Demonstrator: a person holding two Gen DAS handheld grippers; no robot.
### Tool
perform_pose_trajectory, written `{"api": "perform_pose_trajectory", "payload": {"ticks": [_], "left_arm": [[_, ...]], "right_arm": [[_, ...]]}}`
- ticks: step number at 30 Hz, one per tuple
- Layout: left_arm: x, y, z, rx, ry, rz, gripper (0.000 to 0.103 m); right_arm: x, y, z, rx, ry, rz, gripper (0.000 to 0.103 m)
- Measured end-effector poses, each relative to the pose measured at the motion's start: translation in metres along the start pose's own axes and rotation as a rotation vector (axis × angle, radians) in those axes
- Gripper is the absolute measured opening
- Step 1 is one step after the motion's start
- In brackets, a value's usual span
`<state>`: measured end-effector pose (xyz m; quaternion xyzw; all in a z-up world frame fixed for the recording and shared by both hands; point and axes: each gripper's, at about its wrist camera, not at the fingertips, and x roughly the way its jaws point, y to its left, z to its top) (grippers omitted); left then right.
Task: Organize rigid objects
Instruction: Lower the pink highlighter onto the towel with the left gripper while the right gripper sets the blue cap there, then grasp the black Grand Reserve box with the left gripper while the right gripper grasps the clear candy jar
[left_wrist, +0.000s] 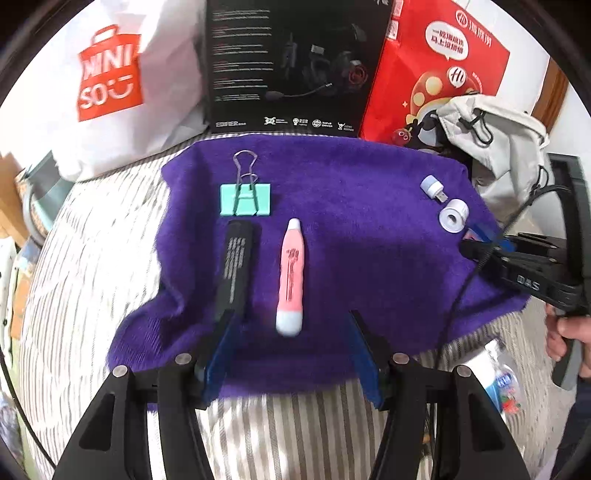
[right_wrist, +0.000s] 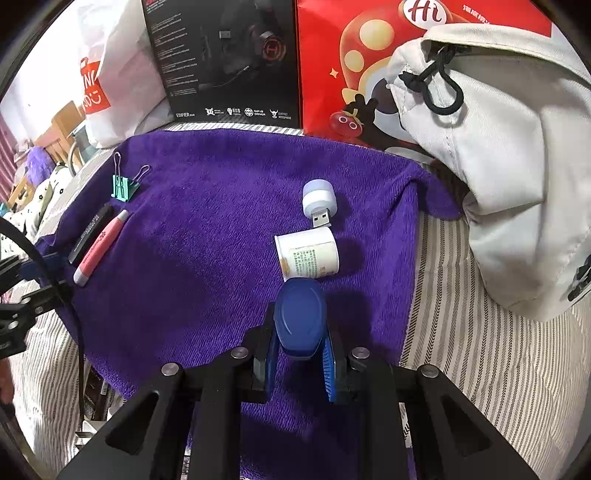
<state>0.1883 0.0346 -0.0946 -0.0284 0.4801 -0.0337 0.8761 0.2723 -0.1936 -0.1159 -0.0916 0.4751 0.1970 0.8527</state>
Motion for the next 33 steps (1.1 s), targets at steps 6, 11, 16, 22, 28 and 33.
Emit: {"api": "perform_pose_trajectory", "payload": {"ticks": [6, 11, 16, 22, 28, 33], "left_arm": [[-0.023, 0.001, -0.009, -0.035, -0.043, -0.019, 0.061], [-0.032, 0.0, -0.015, -0.034, -0.04, -0.02, 0.061], [-0.038, 0.001, -0.025, -0.036, -0.034, -0.009, 0.061], [-0.042, 0.002, -0.044, -0.045, -0.022, -0.008, 0.061], [-0.039, -0.012, -0.057, -0.019, 0.003, -0.04, 0.061], [-0.026, -0.035, -0.059, 0.013, 0.027, -0.075, 0.061]], "right_arm": [[0.0, 0.003, -0.001, -0.036, 0.011, -0.012, 0.024], [-0.003, 0.006, -0.004, -0.043, 0.035, -0.005, 0.035], [-0.009, 0.013, -0.013, -0.055, 0.06, -0.036, 0.039], [-0.031, 0.011, -0.029, -0.002, 0.045, -0.02, 0.041], [-0.075, 0.002, -0.052, 0.076, -0.011, 0.015, 0.044], [-0.112, -0.003, -0.084, 0.102, -0.041, 0.001, 0.047]]}}
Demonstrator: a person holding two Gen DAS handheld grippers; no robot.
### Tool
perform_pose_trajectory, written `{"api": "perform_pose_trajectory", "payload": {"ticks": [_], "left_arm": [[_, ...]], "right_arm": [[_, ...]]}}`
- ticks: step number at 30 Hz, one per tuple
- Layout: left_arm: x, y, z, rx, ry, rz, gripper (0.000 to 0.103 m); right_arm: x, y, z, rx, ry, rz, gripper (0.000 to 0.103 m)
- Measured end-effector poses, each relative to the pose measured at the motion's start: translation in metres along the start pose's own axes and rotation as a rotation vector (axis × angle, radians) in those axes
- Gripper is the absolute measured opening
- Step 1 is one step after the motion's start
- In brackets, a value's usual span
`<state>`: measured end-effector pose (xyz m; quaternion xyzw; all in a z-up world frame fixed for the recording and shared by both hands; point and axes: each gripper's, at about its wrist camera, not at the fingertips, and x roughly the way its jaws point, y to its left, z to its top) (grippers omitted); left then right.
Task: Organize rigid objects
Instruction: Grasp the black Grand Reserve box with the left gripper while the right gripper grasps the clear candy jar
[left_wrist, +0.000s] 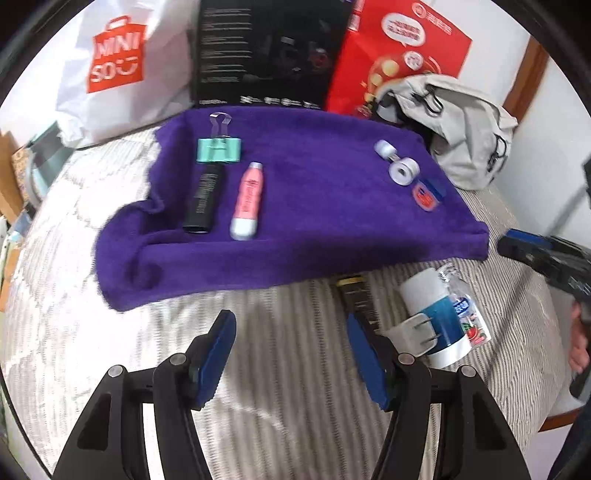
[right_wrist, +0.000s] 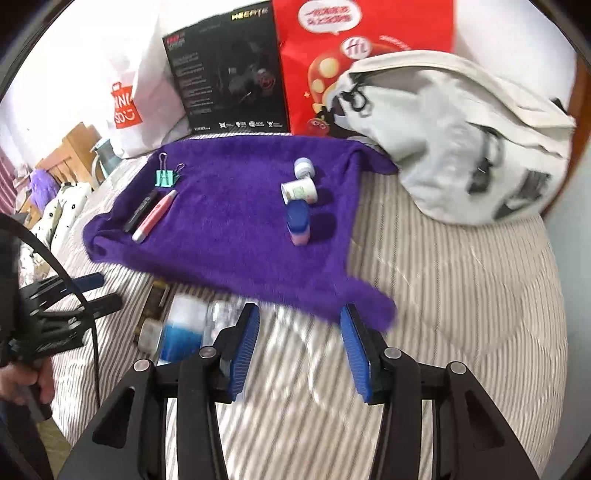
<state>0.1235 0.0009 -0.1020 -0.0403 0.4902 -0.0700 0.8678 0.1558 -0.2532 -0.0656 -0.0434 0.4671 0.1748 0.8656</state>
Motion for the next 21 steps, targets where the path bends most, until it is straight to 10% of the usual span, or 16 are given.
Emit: {"api": "perform_pose_trajectory", "payload": {"ticks": [21], "left_arm": [[0.024, -0.029, -0.013, 0.133, 0.034, 0.119, 0.065]], "right_arm": [[-0.031, -0.011, -0.077, 0.074, 0.044, 0.035, 0.048]]}}
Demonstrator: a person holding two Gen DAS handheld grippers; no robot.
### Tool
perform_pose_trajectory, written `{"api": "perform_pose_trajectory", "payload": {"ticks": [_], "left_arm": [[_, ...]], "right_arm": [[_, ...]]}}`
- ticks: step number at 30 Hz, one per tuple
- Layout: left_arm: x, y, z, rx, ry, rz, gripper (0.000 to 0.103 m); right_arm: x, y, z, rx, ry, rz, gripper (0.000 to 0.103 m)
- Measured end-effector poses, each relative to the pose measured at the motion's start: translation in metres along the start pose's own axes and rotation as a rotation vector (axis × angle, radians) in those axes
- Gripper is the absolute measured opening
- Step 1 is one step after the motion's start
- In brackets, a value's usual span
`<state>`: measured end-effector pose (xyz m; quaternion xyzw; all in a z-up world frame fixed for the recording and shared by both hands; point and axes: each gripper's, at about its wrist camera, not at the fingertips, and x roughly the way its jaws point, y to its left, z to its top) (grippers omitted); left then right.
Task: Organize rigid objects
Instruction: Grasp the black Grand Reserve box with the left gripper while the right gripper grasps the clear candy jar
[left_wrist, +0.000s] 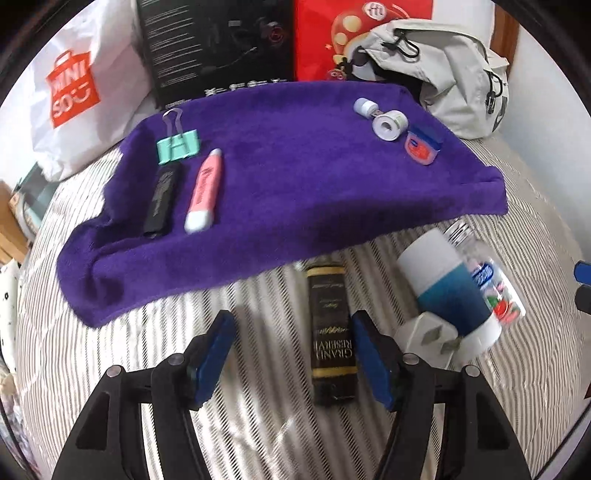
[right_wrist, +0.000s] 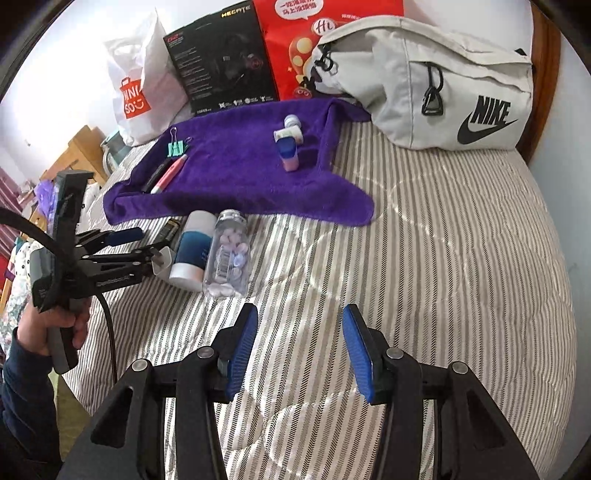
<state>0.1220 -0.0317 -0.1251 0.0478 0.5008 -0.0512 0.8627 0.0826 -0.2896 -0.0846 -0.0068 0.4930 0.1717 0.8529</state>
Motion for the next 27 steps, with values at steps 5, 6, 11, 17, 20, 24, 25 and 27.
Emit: {"api": "perform_pose_trajectory", "payload": {"ticks": [5, 6, 11, 17, 20, 24, 25, 27], "left_arm": [[-0.004, 0.011, -0.009, -0.01, -0.013, 0.007, 0.065], [-0.004, 0.01, -0.009, -0.006, -0.016, 0.008, 0.065], [-0.004, 0.002, -0.009, 0.027, -0.046, -0.007, 0.048], [-0.008, -0.008, -0.013, 0.051, -0.063, -0.024, 0.023], [-0.009, -0.008, -0.014, 0.059, -0.057, -0.025, 0.023], [-0.011, -0.002, -0.017, 0.041, -0.048, -0.043, 0.023], [-0.011, -0.001, -0.018, 0.039, -0.047, -0.043, 0.023], [-0.012, 0.002, -0.02, 0.032, -0.044, -0.042, 0.023]], "right_arm": [[0.004, 0.005, -0.001, -0.011, 0.004, 0.008, 0.048], [0.006, 0.006, 0.0, -0.009, 0.006, 0.008, 0.048], [0.013, 0.012, 0.003, -0.009, 0.01, 0.018, 0.048], [0.029, 0.025, 0.018, -0.001, 0.011, 0.048, 0.048], [0.035, 0.037, 0.027, -0.023, 0.011, 0.06, 0.048], [0.049, 0.055, 0.037, -0.06, 0.028, 0.064, 0.048], [0.054, 0.058, 0.038, -0.071, 0.035, 0.057, 0.047], [0.062, 0.063, 0.039, -0.094, 0.05, 0.021, 0.047]]}}
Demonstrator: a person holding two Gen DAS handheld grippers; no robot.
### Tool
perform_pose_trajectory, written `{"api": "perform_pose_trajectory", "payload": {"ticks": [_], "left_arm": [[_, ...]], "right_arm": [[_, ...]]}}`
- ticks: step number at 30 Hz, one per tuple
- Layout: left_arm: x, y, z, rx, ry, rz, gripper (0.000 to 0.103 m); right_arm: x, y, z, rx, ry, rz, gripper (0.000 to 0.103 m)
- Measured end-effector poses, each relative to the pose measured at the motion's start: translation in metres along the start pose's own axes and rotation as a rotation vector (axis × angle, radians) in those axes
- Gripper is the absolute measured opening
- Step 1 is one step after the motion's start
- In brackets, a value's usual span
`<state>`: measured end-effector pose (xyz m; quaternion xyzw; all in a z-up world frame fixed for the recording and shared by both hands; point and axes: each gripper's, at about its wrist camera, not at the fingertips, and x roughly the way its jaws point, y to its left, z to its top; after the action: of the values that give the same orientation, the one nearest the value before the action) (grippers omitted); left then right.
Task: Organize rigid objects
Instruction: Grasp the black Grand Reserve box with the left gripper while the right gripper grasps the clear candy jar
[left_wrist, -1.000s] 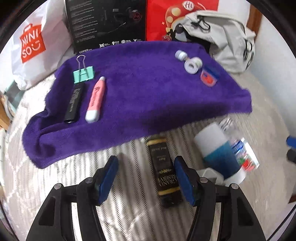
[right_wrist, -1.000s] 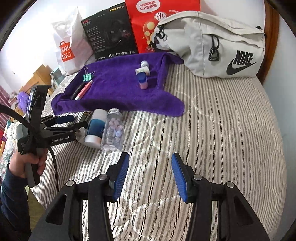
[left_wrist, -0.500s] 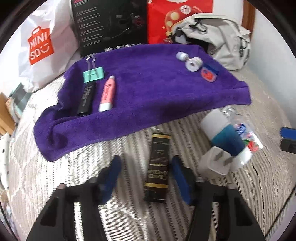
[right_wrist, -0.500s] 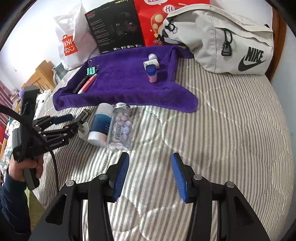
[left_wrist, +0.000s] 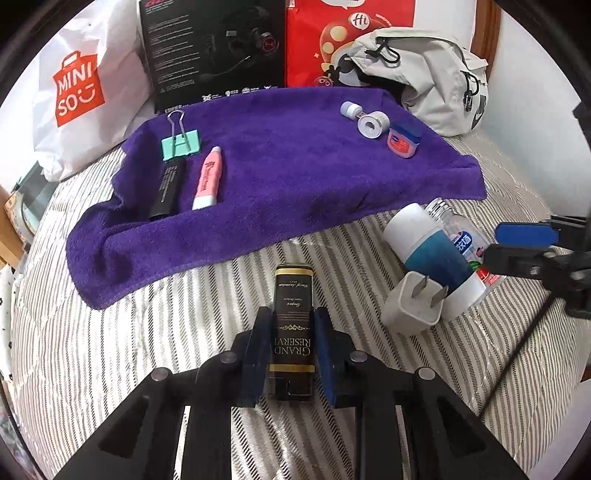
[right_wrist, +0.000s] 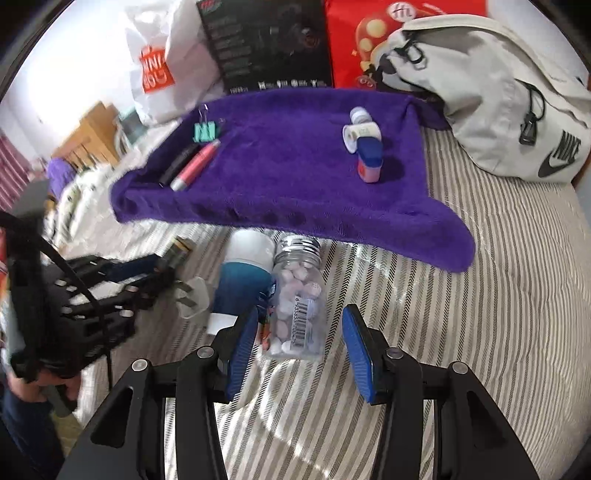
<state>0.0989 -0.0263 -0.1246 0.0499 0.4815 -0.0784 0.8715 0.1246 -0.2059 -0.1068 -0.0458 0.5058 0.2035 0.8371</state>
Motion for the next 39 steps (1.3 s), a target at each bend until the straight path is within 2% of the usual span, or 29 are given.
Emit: {"api": "perform_pose_trajectory", "payload": {"ticks": [1, 4, 7, 13, 17, 19, 26, 29, 33, 39], "left_arm": [[-0.001, 0.002, -0.001, 0.0, 0.004, 0.001, 0.023], [-0.003, 0.009, -0.004, -0.007, 0.015, 0.014, 0.023], [-0.005, 0.022, -0.008, -0.037, 0.014, -0.004, 0.023], [-0.005, 0.028, -0.01, -0.057, 0.016, -0.021, 0.023], [-0.005, 0.028, -0.011, -0.057, 0.013, -0.02, 0.023], [-0.005, 0.028, -0.011, -0.059, 0.015, -0.019, 0.023], [-0.006, 0.023, -0.012, -0.029, 0.009, 0.009, 0.023], [-0.006, 0.022, -0.012, -0.028, 0.007, 0.016, 0.023], [-0.005, 0.019, -0.012, -0.023, 0.004, 0.036, 0.024], [-0.005, 0.019, -0.013, -0.029, -0.009, 0.041, 0.023]], "right_arm": [[0.005, 0.003, 0.001, -0.019, 0.013, -0.032, 0.048], [0.006, 0.004, 0.001, -0.028, 0.01, -0.038, 0.049], [0.011, 0.003, 0.002, -0.03, 0.009, -0.059, 0.054], [0.031, 0.006, 0.003, -0.024, 0.039, -0.074, 0.054], [0.034, 0.011, -0.001, -0.069, -0.003, -0.111, 0.051], [0.032, 0.007, -0.002, -0.059, -0.011, -0.11, 0.042], [0.016, -0.018, -0.019, -0.047, 0.041, -0.131, 0.041], [0.01, -0.026, -0.029, -0.035, 0.036, -0.121, 0.042], [0.01, -0.021, -0.03, -0.054, 0.019, -0.144, 0.042], [0.01, -0.023, -0.029, -0.041, -0.001, -0.127, 0.043]]}}
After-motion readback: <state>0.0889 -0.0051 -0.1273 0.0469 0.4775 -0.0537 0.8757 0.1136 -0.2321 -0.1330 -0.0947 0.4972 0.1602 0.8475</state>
